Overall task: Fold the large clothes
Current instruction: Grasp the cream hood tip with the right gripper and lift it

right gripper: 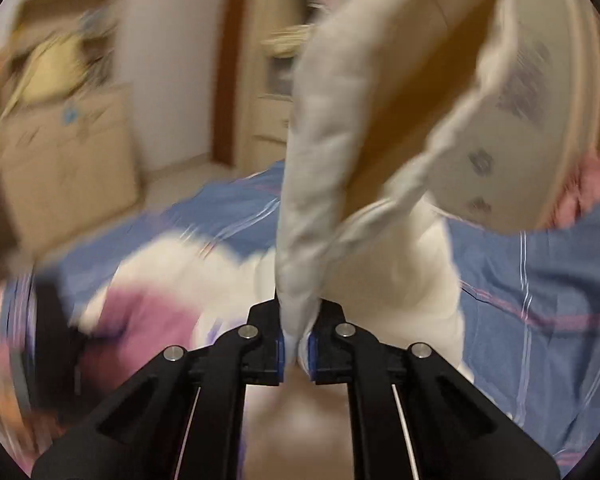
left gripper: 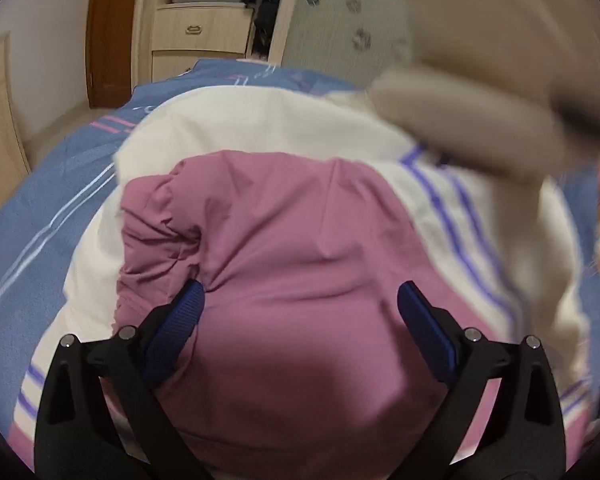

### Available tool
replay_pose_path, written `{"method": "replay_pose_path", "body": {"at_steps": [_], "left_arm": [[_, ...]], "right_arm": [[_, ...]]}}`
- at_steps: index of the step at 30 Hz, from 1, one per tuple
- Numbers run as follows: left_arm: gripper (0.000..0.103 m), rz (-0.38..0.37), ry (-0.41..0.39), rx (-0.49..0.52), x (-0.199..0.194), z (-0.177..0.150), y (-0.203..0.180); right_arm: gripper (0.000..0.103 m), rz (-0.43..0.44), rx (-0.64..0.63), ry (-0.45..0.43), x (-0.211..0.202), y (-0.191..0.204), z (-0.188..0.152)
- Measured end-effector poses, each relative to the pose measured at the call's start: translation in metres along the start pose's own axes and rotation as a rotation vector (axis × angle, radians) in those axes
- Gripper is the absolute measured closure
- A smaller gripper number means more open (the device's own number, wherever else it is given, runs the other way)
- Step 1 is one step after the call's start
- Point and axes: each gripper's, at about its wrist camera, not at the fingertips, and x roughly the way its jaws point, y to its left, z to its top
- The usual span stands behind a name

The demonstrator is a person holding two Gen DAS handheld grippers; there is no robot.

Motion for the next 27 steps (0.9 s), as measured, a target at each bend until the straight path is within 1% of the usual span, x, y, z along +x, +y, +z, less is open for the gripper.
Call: {"method": "replay_pose_path", "body": {"at_steps": [1, 2, 3, 4, 5, 6, 7, 9, 10, 11, 12, 13, 15, 16, 17, 18, 19, 20, 21, 22, 23, 24, 25, 26, 27], "left_arm": [[0.011, -0.012, -0.008, -0.042, -0.014, -0.003, 0.006], [0.014, -0.017, -0.016, -0.06, -0.026, -0.007, 0.007], [0.014, -0.025, -0.033, -0.067, -0.043, -0.013, 0.008], [0.015, -0.016, -0.056, -0.07, -0.061, -0.019, 0.008], [0.015, 0.015, -0.07, -0.064, -0.073, -0.023, 0.007], [0.015, 0.04, -0.095, -0.046, -0.088, -0.029, 0.006], [0.015, 0.045, -0.119, -0.034, -0.101, -0.032, 0.006], [0.015, 0.065, -0.175, -0.027, -0.128, -0.032, 0.005], [0.015, 0.076, -0.216, -0.03, -0.142, -0.027, 0.002], [0.015, 0.071, -0.246, -0.03, -0.15, -0.022, -0.001], [0.015, 0.048, -0.274, -0.019, -0.158, -0.011, -0.008], [0.014, 0.024, -0.277, 0.013, -0.16, 0.002, -0.02], [0.014, 0.005, -0.259, 0.088, -0.152, 0.019, -0.046], [0.014, -0.035, -0.255, 0.11, -0.143, 0.027, -0.059], [0.014, -0.072, -0.243, 0.109, -0.132, 0.033, -0.067], [0.014, -0.088, -0.193, 0.101, -0.114, 0.039, -0.077], [0.017, -0.069, -0.129, 0.106, -0.096, 0.041, -0.085], [0.026, -0.022, -0.047, 0.133, -0.072, 0.041, -0.092], [0.031, 0.045, 0.064, 0.161, -0.04, 0.034, -0.095], [0.031, 0.088, 0.149, 0.163, -0.016, 0.024, -0.091], [0.031, 0.122, 0.245, 0.143, 0.01, 0.008, -0.079], [0.029, 0.116, 0.269, 0.115, 0.023, -0.001, -0.068], [0.028, 0.09, 0.255, 0.098, 0.026, -0.01, -0.058], [0.028, 0.078, 0.239, 0.102, 0.024, -0.013, -0.055], [0.028, 0.084, 0.235, 0.103, 0.021, -0.014, -0.055]], "right_arm": [[0.08, -0.022, -0.079, 0.035, -0.009, 0.021, -0.019], [0.055, -0.06, -0.17, 0.067, -0.017, 0.045, -0.042], [0.043, -0.095, -0.227, 0.08, -0.024, 0.061, -0.06], [0.025, -0.138, -0.297, 0.085, -0.034, 0.078, -0.081], [0.017, -0.169, -0.357, 0.073, -0.046, 0.093, -0.099], [0.014, -0.184, -0.393, 0.062, -0.056, 0.102, -0.11], [0.013, -0.189, -0.422, 0.057, -0.069, 0.111, -0.122], [0.013, -0.16, -0.397, 0.059, -0.091, 0.115, -0.134], [0.013, -0.143, -0.336, 0.057, -0.103, 0.112, -0.137], [0.013, -0.136, -0.276, 0.06, -0.112, 0.109, -0.138], [0.013, -0.135, -0.221, 0.063, -0.118, 0.107, -0.138], [0.013, -0.136, -0.157, 0.067, -0.124, 0.104, -0.139], [0.013, -0.131, -0.051, 0.064, -0.137, 0.105, -0.144], [0.013, -0.122, 0.006, 0.061, -0.143, 0.104, -0.147], [0.013, -0.104, 0.067, 0.058, -0.147, 0.101, -0.15], [0.013, -0.086, 0.114, 0.055, -0.145, 0.092, -0.154], [0.013, -0.075, 0.164, 0.053, -0.148, 0.089, -0.157], [0.013, -0.071, 0.208, 0.054, -0.149, 0.082, -0.16], [0.013, -0.067, 0.253, 0.054, -0.149, 0.072, -0.162], [0.013, -0.061, 0.298, 0.054, -0.15, 0.065, -0.163], [0.013, -0.052, 0.324, 0.053, -0.15, 0.057, -0.161], [0.013, -0.047, 0.363, 0.049, -0.152, 0.047, -0.163], [0.013, -0.045, 0.399, 0.041, -0.152, 0.038, -0.162], [0.013, -0.042, 0.424, 0.032, -0.151, 0.03, -0.16], [0.013, -0.034, 0.461, 0.017, -0.149, 0.021, -0.156]]}}
